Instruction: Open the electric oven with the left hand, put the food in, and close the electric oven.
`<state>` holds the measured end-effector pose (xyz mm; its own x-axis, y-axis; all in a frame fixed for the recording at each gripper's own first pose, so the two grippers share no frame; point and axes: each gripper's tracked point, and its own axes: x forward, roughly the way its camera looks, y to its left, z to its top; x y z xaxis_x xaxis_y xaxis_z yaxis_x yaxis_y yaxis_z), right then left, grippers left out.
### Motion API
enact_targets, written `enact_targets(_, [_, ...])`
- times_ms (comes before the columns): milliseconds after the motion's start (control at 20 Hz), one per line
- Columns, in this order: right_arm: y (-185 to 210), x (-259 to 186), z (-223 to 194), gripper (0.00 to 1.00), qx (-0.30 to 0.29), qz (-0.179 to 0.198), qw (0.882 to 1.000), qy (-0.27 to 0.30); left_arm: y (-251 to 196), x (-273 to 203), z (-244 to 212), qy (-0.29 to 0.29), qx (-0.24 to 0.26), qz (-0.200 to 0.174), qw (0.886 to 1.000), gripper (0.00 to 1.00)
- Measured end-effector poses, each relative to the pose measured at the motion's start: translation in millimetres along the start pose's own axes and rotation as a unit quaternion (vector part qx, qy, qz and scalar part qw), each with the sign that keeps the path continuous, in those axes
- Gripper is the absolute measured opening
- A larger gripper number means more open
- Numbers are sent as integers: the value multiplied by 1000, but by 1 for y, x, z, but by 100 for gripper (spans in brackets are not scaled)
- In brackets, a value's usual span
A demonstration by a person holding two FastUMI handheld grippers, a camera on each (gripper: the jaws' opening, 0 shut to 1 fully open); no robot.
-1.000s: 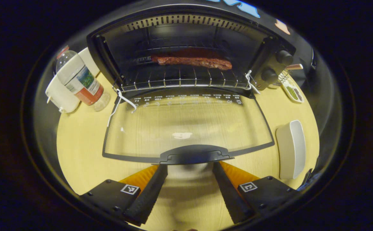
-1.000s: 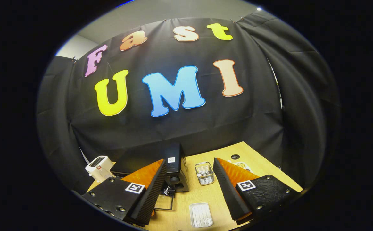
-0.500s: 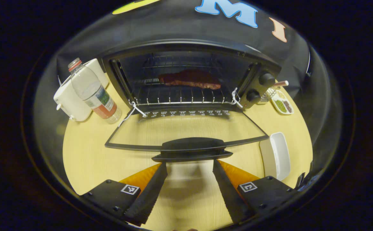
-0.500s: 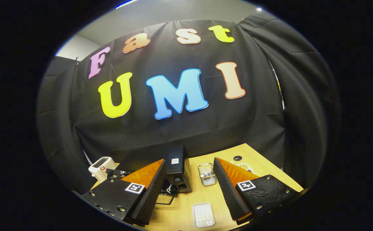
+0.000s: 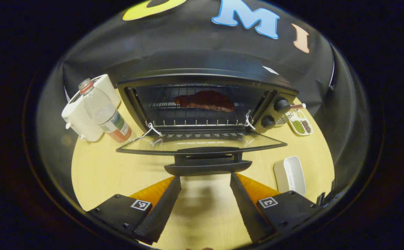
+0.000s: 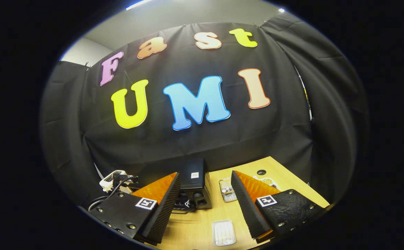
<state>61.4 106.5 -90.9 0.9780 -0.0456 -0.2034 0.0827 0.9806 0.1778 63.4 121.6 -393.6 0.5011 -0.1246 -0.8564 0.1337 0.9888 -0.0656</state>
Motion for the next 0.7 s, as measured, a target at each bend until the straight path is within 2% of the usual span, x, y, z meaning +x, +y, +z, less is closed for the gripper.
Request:
enact_targets(50, [-1,-1,0,89,1,1,1000,1,0,-1,1,-2,-1,1,1000,96])
enact_targets(100, [-2,0,0,89,1,1,1000,1,1,-1,3,-6,0,2,1000,100])
enact_targets(150, [-4,-1,0,89,1,0,1000,1,2,-1,4,-9,2,5,1000,96])
enact_targets(550, [-13,-2,2,89,-7,0,1000,2,6,-10,26,-41,1,17,999,97])
enact_targets(650, [-14,0,3,89,-12,4,1000,2,0,-13,39,-65,5,3,998,100])
enact_targets(700, [-14,0,3,89,-12,8,1000,3,1,-14,46,-71,5,1,997,96])
